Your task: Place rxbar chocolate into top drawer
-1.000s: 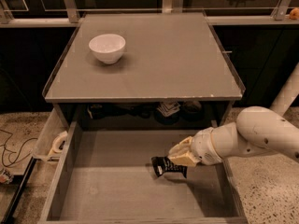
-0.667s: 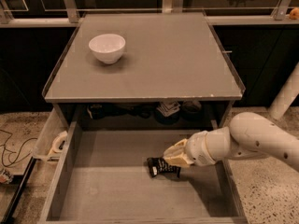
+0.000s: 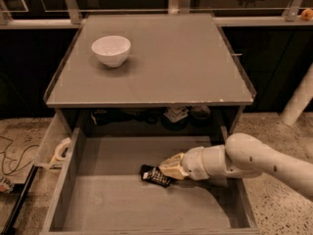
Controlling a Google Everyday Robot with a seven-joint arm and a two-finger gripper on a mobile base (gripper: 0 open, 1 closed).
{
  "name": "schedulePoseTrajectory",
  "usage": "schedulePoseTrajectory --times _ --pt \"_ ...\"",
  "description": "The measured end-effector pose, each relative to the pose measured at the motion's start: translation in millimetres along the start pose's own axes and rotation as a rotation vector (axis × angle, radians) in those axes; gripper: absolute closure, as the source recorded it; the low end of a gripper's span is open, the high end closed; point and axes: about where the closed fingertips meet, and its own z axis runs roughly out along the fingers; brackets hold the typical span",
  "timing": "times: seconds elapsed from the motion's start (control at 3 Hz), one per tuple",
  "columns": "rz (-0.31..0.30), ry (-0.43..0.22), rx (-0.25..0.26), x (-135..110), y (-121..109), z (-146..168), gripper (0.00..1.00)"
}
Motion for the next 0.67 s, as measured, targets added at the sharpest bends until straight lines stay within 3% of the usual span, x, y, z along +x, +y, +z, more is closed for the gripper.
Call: schedulePoseTrajectory --times 0.67 --pt "0.000 0.000 0.000 0.0 0.0 0.0 0.34"
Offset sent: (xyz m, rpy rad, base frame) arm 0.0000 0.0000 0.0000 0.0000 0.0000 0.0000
